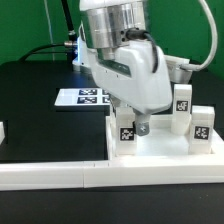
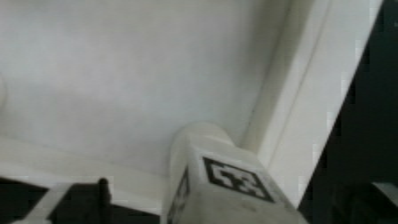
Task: Assemble square table
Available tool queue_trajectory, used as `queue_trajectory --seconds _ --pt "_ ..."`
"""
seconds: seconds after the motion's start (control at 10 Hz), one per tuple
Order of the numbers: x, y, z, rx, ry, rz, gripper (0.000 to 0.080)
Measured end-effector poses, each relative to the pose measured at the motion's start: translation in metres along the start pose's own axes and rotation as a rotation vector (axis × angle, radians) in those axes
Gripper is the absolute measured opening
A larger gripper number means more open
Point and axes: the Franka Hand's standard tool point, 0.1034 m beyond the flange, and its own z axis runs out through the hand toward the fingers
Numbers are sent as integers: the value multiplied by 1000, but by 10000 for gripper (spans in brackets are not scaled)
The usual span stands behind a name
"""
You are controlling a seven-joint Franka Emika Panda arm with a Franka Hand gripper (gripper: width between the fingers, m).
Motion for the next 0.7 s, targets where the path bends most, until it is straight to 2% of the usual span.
queue_trajectory --seconds 0.1,0.4,0.5,0.6,0.7 --pt "-5 -1 3 -12 2 -161 642" --pt "-1 1 3 -14 3 -360 649" --pt "5 7 3 -30 6 -528 649" --pt "8 9 1 -60 12 -681 649" --pt "6 6 1 -80 17 -844 649"
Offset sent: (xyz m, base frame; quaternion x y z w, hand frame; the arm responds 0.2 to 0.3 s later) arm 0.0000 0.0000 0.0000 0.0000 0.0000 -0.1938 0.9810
